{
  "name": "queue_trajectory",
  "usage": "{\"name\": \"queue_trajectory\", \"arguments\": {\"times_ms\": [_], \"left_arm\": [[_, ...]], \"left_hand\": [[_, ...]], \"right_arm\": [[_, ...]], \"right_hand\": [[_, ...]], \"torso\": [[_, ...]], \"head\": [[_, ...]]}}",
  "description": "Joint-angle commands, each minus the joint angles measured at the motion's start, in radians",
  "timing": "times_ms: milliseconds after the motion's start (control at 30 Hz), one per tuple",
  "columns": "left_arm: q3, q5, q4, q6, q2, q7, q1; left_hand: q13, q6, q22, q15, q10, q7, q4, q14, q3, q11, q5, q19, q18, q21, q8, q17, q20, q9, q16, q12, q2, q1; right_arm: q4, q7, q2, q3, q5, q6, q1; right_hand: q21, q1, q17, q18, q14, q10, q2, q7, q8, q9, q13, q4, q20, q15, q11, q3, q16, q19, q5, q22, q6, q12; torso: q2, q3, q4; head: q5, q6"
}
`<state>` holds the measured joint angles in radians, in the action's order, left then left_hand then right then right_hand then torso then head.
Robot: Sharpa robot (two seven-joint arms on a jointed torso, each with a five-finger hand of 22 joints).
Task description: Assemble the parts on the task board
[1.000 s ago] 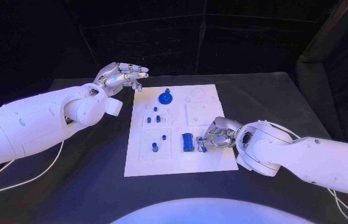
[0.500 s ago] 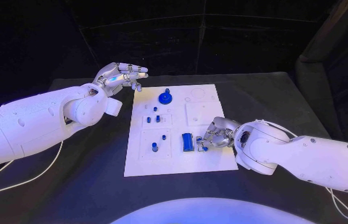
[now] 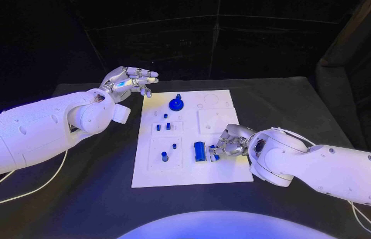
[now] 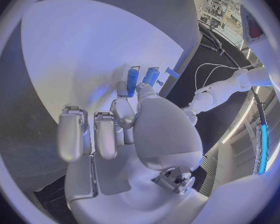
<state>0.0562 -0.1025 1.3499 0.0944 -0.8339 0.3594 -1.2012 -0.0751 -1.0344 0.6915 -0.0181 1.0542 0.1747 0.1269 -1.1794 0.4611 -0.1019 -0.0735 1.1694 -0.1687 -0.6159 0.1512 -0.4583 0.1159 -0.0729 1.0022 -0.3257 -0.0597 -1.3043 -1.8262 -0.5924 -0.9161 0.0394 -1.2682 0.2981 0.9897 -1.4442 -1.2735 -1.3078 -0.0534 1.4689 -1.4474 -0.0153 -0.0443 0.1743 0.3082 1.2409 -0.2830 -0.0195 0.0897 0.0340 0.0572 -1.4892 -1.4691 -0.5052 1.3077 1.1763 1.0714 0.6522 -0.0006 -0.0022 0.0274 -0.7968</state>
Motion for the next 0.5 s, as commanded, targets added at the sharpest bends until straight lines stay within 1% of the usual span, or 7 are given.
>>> {"name": "queue_trajectory", "arguments": {"times_ms": [33, 67, 167, 233, 300, 367, 500], "left_arm": [[-0.001, 0.004, 0.002, -0.013, 0.0, 0.002, -0.002], [-0.001, 0.004, 0.002, -0.013, 0.0, 0.002, -0.002], [-0.001, 0.004, 0.002, -0.014, 0.0, 0.001, -0.002], [-0.001, 0.004, 0.002, -0.014, 0.0, 0.0, -0.002], [-0.001, 0.004, 0.002, -0.014, 0.0, 0.0, -0.002], [-0.001, 0.004, 0.002, -0.015, -0.001, -0.001, -0.002], [-0.001, 0.004, 0.002, -0.015, -0.001, -0.002, -0.002]], "left_hand": [[0.002, 0.008, -0.002, 0.001, -0.006, -0.001, 0.002, 0.006, -0.006, -0.001, -0.004, -0.006, -0.014, 0.004, 0.006, 0.002, -0.001, 0.001, 0.006, -0.005, 0.002, 0.005], [0.002, 0.008, -0.002, 0.001, -0.006, -0.001, 0.002, 0.006, -0.006, -0.001, -0.004, -0.006, -0.014, 0.004, 0.006, 0.002, -0.001, 0.001, 0.006, -0.005, 0.002, 0.005], [0.002, 0.008, -0.002, 0.001, -0.006, -0.001, 0.002, 0.006, -0.006, -0.001, -0.004, -0.006, -0.014, 0.004, 0.006, 0.002, -0.001, 0.001, 0.006, -0.005, 0.002, 0.005], [0.002, 0.008, -0.002, 0.001, -0.006, -0.001, 0.002, 0.006, -0.006, -0.001, -0.004, -0.006, -0.014, 0.004, 0.006, 0.002, -0.001, 0.001, 0.006, -0.005, 0.002, 0.005], [0.002, 0.008, -0.002, 0.001, -0.006, -0.001, 0.002, 0.006, -0.006, -0.001, -0.004, -0.006, -0.014, 0.004, 0.006, 0.002, -0.001, 0.001, 0.006, -0.005, 0.002, 0.005], [0.002, 0.008, -0.002, 0.001, -0.006, -0.001, 0.002, 0.006, -0.006, -0.001, -0.004, -0.006, -0.014, 0.004, 0.006, 0.002, -0.001, 0.001, 0.006, -0.005, 0.002, 0.005], [0.002, 0.008, -0.002, 0.001, -0.006, -0.001, 0.002, 0.006, -0.006, -0.001, -0.004, -0.006, -0.014, 0.004, 0.006, 0.002, -0.001, 0.001, 0.006, -0.005, 0.002, 0.005]], "right_arm": [[-0.002, 0.006, 0.003, 0.0, -0.012, 0.011, 0.001], [-0.001, 0.005, 0.003, 0.0, -0.014, 0.01, 0.001], [-0.001, 0.001, 0.002, 0.0, -0.019, 0.005, 0.001], [-0.001, -0.001, 0.001, 0.0, -0.024, -0.002, 0.001], [-0.002, -0.001, 0.0, 0.0, -0.026, -0.007, 0.001], [-0.004, 0.0, -0.001, 0.0, -0.028, -0.012, 0.001], [-0.008, 0.003, -0.005, 0.0, -0.03, -0.018, 0.001]], "right_hand": [[-0.004, 0.015, -0.109, 0.006, 0.073, -0.008, 0.005, 0.001, 0.004, 0.003, 0.001, -0.003, 0.007, 0.007, -0.001, 0.0, -0.005, -0.023, 0.017, 0.034, 0.011, 0.001], [-0.003, 0.02, -0.109, 0.006, 0.073, -0.009, 0.005, 0.001, 0.004, 0.004, 0.001, -0.003, 0.007, 0.008, -0.001, 0.002, -0.005, -0.023, 0.026, 0.034, 0.011, 0.001], [-0.004, 0.065, -0.109, 0.006, 0.073, -0.012, 0.005, -0.001, 0.004, 0.008, 0.0, -0.007, 0.007, 0.006, -0.003, 0.026, -0.005, -0.023, 0.086, 0.035, 0.014, -0.001], [-0.004, 0.106, -0.109, 0.006, 0.073, -0.014, 0.004, 0.0, 0.003, 0.013, 0.0, -0.005, 0.006, 0.006, -0.002, 0.058, -0.005, -0.023, 0.188, 0.035, 0.015, -0.004], [-0.003, 0.123, -0.109, 0.006, 0.073, -0.014, 0.006, 0.001, 0.003, 0.017, 0.0, -0.004, 0.006, 0.007, -0.002, 0.077, -0.004, -0.023, 0.246, 0.035, 0.014, -0.005], [-0.003, 0.142, -0.109, 0.006, 0.073, -0.015, 0.008, 0.001, 0.002, 0.021, 0.001, -0.005, 0.006, 0.007, -0.002, 0.095, -0.004, -0.023, 0.279, 0.036, 0.014, -0.006], [-0.004, 0.153, -0.11, 0.006, 0.073, -0.015, 0.009, 0.001, 0.001, 0.024, 0.001, -0.005, 0.006, 0.006, -0.002, 0.109, -0.004, -0.023, 0.293, 0.037, 0.014, -0.007]], "torso": [[-0.001, 0.0001, -0.0005], [-0.001, 0.0, -0.0005], [-0.001, -0.0001, -0.0004], [-0.001, -0.0002, -0.001], [-0.001, 0.0, -0.0011], [-0.001, 0.0001, -0.001], [-0.001, 0.0002, -0.0008]], "head": [[0.001, 0.0], [0.003, 0.001], [0.003, 0.001], [0.003, 0.0], [0.003, 0.001], [0.003, 0.001], [0.004, 0.002]]}}
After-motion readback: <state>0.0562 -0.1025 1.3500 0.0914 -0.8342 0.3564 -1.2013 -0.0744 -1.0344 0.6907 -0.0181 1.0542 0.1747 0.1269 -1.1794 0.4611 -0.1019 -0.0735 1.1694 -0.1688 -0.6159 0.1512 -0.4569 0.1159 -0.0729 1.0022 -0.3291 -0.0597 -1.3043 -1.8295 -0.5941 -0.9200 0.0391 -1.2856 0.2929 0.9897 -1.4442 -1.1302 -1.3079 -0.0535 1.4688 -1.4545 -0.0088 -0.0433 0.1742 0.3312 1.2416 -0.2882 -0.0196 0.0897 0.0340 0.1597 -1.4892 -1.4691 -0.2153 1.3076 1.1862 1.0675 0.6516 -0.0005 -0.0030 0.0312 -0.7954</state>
